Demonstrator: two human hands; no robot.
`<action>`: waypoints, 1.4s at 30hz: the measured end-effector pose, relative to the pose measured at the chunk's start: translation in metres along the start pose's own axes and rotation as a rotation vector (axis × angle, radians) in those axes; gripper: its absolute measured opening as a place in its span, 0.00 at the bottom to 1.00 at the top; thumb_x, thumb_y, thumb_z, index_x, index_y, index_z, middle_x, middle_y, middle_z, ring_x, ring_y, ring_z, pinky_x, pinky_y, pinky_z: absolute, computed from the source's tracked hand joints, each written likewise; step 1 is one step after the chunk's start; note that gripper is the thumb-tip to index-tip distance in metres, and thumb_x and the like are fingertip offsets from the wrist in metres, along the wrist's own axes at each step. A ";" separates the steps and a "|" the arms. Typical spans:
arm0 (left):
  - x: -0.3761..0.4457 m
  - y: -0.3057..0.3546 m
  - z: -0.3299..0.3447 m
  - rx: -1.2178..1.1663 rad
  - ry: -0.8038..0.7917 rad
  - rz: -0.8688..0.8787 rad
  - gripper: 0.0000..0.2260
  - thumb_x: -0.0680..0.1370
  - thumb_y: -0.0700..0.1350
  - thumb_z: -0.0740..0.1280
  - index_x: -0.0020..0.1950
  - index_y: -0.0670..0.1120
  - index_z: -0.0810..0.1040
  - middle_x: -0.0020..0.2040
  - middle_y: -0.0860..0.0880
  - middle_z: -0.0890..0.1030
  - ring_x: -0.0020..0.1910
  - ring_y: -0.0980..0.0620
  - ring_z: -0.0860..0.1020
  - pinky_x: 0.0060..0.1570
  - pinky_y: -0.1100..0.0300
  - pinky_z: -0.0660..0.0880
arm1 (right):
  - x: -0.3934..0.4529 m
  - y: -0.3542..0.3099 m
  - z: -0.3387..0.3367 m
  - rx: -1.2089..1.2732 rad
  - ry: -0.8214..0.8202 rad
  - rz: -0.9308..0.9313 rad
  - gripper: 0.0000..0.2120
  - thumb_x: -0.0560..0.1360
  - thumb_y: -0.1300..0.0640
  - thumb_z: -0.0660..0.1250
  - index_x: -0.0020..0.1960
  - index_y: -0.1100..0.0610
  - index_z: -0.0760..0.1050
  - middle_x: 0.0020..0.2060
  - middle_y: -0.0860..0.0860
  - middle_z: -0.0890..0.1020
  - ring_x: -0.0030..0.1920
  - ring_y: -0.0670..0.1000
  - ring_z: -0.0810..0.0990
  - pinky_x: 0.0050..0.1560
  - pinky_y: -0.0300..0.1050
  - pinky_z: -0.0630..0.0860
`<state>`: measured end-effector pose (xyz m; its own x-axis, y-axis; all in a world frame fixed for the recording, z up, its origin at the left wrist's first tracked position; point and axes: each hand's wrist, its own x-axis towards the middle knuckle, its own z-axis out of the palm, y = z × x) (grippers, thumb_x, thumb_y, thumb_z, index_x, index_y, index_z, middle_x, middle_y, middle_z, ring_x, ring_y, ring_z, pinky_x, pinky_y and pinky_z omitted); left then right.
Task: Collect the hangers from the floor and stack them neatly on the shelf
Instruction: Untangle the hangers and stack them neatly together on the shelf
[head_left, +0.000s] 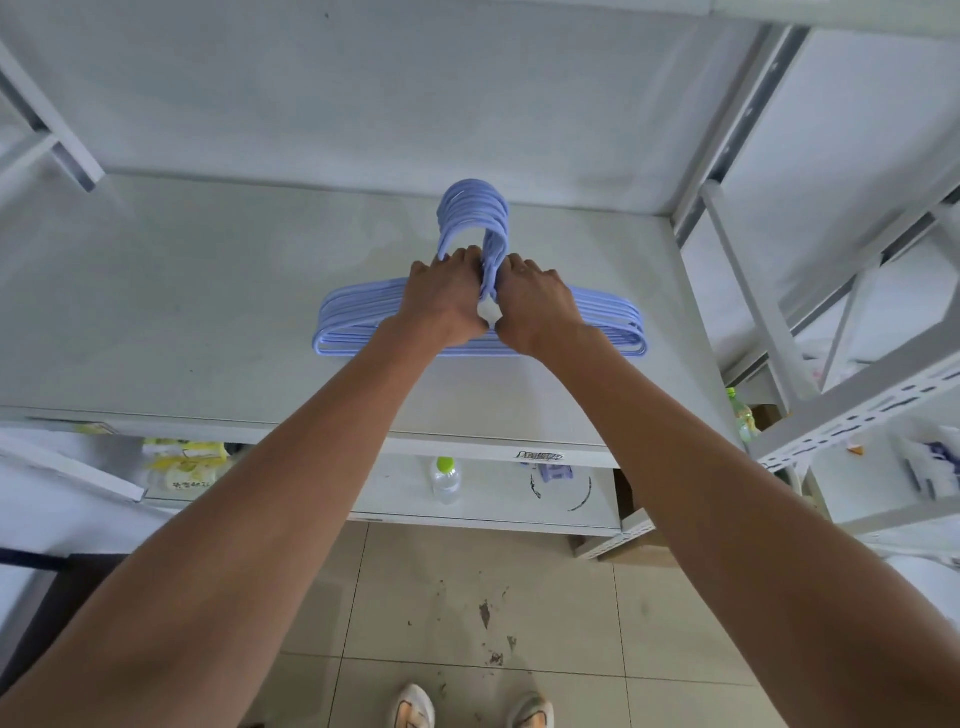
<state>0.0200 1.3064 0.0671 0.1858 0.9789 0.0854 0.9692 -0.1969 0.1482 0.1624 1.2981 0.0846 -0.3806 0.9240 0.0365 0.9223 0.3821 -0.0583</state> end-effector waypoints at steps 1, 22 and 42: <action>-0.001 -0.002 0.000 -0.003 -0.003 0.009 0.27 0.71 0.52 0.75 0.66 0.45 0.72 0.58 0.47 0.78 0.57 0.42 0.78 0.57 0.46 0.71 | -0.001 0.002 0.000 0.014 -0.005 -0.018 0.23 0.73 0.61 0.70 0.66 0.60 0.69 0.60 0.56 0.76 0.60 0.58 0.76 0.58 0.49 0.69; -0.050 -0.039 -0.001 -0.083 0.226 0.281 0.27 0.80 0.65 0.61 0.66 0.44 0.73 0.57 0.44 0.81 0.52 0.42 0.80 0.47 0.55 0.69 | -0.029 0.038 0.028 0.187 0.167 -0.256 0.31 0.82 0.32 0.45 0.70 0.53 0.68 0.55 0.51 0.77 0.56 0.56 0.77 0.57 0.55 0.72; -0.039 -0.080 0.021 -0.070 0.320 0.140 0.26 0.80 0.67 0.53 0.57 0.47 0.77 0.45 0.48 0.79 0.48 0.43 0.77 0.45 0.51 0.72 | -0.013 0.068 0.044 0.118 0.333 0.040 0.25 0.84 0.43 0.41 0.49 0.55 0.73 0.41 0.54 0.80 0.44 0.62 0.77 0.44 0.49 0.64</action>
<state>-0.0615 1.2848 0.0314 0.2450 0.8777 0.4119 0.9224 -0.3419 0.1798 0.2274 1.3123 0.0363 -0.2837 0.8911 0.3541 0.9144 0.3627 -0.1800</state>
